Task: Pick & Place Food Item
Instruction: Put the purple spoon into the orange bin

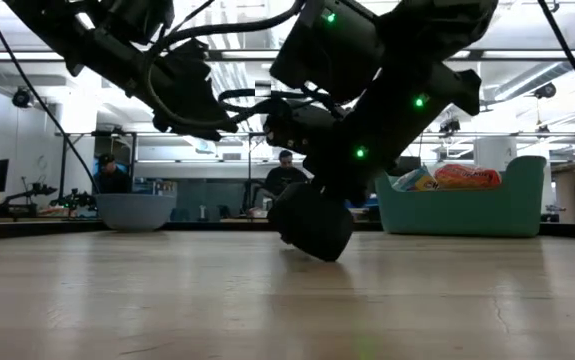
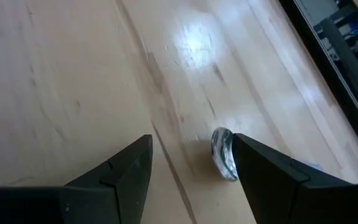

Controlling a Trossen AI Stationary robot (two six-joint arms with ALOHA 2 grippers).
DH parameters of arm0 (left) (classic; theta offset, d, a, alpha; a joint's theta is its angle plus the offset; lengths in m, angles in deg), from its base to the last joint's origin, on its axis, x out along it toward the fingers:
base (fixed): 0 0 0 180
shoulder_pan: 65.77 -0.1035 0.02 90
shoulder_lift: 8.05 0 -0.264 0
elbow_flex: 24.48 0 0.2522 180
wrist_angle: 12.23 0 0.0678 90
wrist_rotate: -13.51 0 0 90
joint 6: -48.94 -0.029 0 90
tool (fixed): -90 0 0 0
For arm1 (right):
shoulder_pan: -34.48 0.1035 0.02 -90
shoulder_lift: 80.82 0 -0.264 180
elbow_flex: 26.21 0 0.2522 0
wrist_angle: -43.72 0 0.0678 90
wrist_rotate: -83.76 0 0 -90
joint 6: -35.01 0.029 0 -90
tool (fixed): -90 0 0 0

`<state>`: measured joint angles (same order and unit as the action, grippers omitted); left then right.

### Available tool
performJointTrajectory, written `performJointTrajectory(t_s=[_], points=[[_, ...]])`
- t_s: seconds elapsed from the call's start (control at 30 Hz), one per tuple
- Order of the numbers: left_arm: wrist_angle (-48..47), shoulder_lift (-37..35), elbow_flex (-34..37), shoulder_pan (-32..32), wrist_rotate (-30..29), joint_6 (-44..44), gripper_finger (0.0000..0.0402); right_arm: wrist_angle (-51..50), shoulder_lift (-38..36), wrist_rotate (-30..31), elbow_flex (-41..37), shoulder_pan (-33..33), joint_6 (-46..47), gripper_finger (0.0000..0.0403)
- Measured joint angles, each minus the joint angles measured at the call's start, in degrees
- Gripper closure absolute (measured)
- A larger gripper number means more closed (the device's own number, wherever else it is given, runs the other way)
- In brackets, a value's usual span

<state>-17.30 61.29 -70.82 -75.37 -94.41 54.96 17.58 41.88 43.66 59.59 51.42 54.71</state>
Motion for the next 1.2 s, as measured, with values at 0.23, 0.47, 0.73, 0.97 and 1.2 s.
performJointTrajectory(t_s=[0.23, 0.47, 0.73, 0.97, 1.2], points=[[0.0, 0.0, 0.0, 0.0, 0.0, 0.0, 0.0030, -6.4, 0.7, -0.2, 1.6, -0.7, 6.7, 0.0183], [0.0, 0.0, 0.0, 0.0, 0.0, 0.0, 0.0030, -6.5, 0.7, -0.3, 0.9, -2.6, 7.2, 0.0183], [0.0, 0.0, 0.0, 0.0, 0.0, 0.0, 0.0030, -5.4, 0.5, -3.6, 0.8, -4.8, 5.8, 0.0183], [0.0, 0.0, 0.0, 0.0, 0.0, 0.0, 0.0030, -4.5, 0.5, -5.6, 0.8, -5.8, 5.8, 0.0184], [0.0, 0.0, 0.0, 0.0, 0.0, 0.0, 0.0030, -4.4, 0.6, -6.1, 0.8, -5.8, 5.8, 0.0188]])
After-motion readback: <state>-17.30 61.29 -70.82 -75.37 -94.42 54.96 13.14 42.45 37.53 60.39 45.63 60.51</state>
